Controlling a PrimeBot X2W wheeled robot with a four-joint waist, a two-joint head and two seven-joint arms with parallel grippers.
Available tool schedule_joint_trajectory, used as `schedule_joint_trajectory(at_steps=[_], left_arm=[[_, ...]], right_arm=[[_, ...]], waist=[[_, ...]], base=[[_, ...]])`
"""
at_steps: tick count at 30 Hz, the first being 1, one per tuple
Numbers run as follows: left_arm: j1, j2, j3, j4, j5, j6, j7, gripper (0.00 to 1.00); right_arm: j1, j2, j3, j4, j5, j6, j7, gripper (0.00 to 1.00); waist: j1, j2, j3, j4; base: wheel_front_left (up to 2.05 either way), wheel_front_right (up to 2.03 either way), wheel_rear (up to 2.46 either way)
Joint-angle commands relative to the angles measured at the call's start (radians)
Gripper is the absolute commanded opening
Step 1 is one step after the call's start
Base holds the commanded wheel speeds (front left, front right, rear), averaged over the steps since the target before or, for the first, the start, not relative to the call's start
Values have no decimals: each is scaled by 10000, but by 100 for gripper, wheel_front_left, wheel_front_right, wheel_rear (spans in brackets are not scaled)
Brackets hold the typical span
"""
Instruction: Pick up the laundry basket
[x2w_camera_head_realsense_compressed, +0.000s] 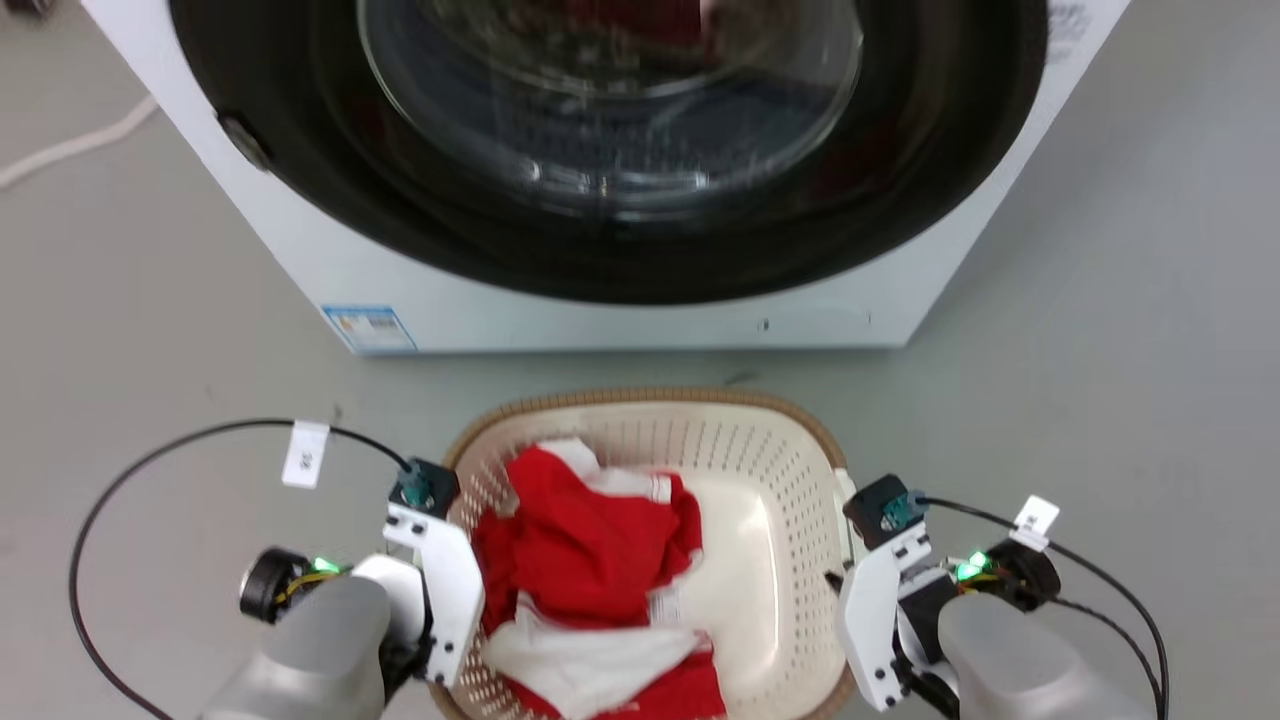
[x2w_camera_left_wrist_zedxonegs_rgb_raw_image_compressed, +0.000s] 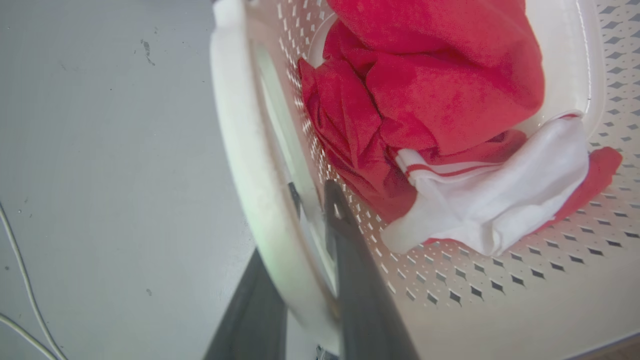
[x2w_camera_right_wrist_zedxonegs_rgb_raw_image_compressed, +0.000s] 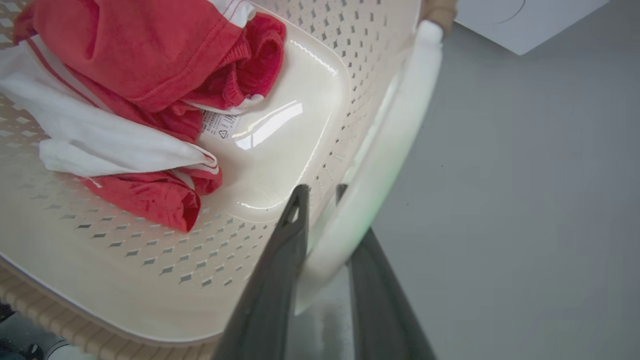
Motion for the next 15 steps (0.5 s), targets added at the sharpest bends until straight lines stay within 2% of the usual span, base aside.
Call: schedule_joint_trajectory(at_steps=[1,9,15], left_arm=[[309,72,-165,19,-37,17,151,0],[1010,-6,-633,70,-805,8,740,0],[1205,10,-867,125,-1201,9,1045,0]], right_arm=[[129,-172,77,23,30,-38,60,0],[911,-276,414,35,498,-41,655,0],[1088,-308,603,42,772,-43,996,0]], waist=[[2,0,-807,71],[2,0,-2252,196],[2,0,-2666,223]], base=[[0,0,0],[0,0,0],[0,0,0]])
